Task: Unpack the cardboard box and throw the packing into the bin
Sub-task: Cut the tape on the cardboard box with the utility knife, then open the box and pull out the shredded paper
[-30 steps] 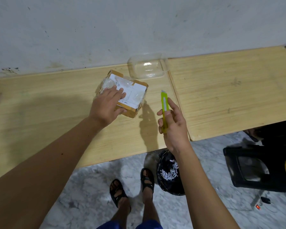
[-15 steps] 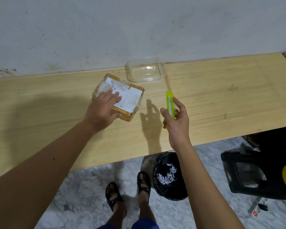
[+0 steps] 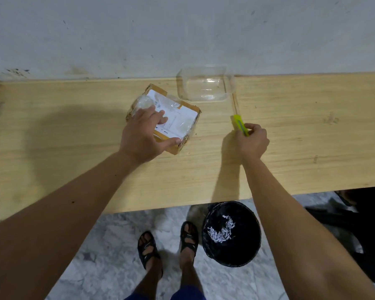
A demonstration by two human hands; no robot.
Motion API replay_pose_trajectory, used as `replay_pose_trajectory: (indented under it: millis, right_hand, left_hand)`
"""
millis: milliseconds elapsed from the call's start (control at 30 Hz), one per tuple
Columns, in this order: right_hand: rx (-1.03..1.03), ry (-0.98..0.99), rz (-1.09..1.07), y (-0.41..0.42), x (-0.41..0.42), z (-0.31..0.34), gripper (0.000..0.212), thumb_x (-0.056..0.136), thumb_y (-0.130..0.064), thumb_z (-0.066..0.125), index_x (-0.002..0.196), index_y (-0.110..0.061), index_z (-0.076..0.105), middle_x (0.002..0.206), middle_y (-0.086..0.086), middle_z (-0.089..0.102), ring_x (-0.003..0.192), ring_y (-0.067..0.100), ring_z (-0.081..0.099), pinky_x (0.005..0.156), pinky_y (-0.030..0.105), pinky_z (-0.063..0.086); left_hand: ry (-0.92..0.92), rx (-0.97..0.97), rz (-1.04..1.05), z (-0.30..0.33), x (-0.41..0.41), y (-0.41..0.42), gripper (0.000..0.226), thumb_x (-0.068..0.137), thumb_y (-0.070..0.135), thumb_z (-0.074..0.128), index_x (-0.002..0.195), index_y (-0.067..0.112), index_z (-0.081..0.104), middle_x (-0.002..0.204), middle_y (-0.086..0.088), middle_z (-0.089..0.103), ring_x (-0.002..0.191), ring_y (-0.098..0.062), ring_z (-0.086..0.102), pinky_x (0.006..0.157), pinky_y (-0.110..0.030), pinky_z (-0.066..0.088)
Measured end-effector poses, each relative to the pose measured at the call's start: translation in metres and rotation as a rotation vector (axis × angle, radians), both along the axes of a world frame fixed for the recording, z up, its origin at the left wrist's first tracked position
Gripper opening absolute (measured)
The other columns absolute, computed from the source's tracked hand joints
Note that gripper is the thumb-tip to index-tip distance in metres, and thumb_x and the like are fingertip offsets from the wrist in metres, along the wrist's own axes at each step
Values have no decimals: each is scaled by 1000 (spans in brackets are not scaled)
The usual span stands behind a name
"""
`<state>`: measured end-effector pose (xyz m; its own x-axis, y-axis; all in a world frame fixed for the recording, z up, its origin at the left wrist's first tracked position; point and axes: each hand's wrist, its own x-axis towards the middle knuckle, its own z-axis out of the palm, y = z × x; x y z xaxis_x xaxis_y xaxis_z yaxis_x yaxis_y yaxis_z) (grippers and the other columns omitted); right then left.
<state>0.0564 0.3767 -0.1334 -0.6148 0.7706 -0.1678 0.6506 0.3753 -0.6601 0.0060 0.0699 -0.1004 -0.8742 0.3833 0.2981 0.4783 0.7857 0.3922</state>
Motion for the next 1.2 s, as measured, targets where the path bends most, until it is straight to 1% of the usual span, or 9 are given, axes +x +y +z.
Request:
replay_pose_trajectory:
  millis: [300, 400, 467, 567, 667, 767, 900, 1000, 1200]
  right_hand:
    - [138, -195, -51, 5, -12, 6, 44, 86, -40, 74, 126, -26, 64, 133, 9, 56, 128, 36, 44, 104, 45, 38]
    - [199, -34, 136, -15, -15, 16, 41, 89, -38, 68, 127, -23, 65, 129, 9, 59, 124, 36, 46, 102, 41, 36]
    - [19, 213, 375, -34, -22, 28, 30, 95, -31, 64, 123, -21, 69, 120, 3, 67, 116, 24, 58, 97, 33, 47]
    - [-366, 189, 639, -66, -37, 58, 31, 103, -29, 54, 131, -26, 69, 127, -13, 69, 119, 2, 61, 96, 18, 50]
    - [-420, 137, 718, -82, -45, 67, 32, 103, -30, 52, 128, -29, 71, 126, -12, 71, 119, 9, 64, 105, 31, 50]
    - [-396, 144, 705, -90, -40, 70, 23, 100, -24, 60, 119, -30, 73, 111, -10, 75, 101, 13, 70, 90, 28, 52]
    - [-449, 127, 737, -106, -31, 66, 20, 91, -27, 73, 109, -35, 74, 101, -9, 76, 91, 28, 72, 88, 41, 57]
    - [-518, 134, 789, -127, -19, 62, 19, 90, -16, 74, 106, -25, 73, 92, -8, 74, 86, 41, 69, 91, 50, 56]
    - [-731, 122, 849, -184, 3, 51, 20, 91, -3, 74, 109, -6, 66, 93, 9, 74, 86, 26, 68, 96, 51, 56]
  left_hand:
    - [-27, -24, -9, 1, 2, 0, 88, 74, 77, 65, 124, 5, 69, 130, -5, 68, 129, -31, 57, 101, -39, 48]
    - [2, -51, -54, 5, 2, -4, 83, 78, 71, 68, 126, 3, 69, 134, -10, 67, 135, -33, 55, 109, -44, 46]
    - [13, -72, -98, 10, 1, -9, 73, 80, 62, 72, 125, 5, 70, 138, -9, 66, 140, -31, 53, 116, -43, 40]
    - [37, -109, -161, 14, -1, -20, 60, 84, 47, 79, 127, 7, 70, 142, -9, 65, 143, -31, 50, 123, -44, 33]
    - [28, -111, -149, 15, -6, -35, 56, 84, 43, 81, 128, 10, 69, 143, -10, 63, 147, -33, 46, 121, -54, 34]
    - [-21, -90, -82, 16, -6, -54, 62, 82, 41, 82, 132, 9, 66, 148, -15, 57, 150, -35, 40, 121, -54, 34]
    - [-140, 70, 185, 13, 0, -80, 73, 83, 39, 78, 143, 5, 54, 157, -14, 47, 150, -33, 37, 122, -45, 34]
    - [-310, 293, 426, 8, 2, -94, 65, 86, 49, 64, 137, 10, 60, 145, -7, 58, 137, -26, 54, 114, -39, 43]
    - [-634, 664, 598, 24, -16, -107, 20, 98, 25, 62, 104, 20, 80, 100, 7, 78, 96, -15, 73, 86, -34, 56]
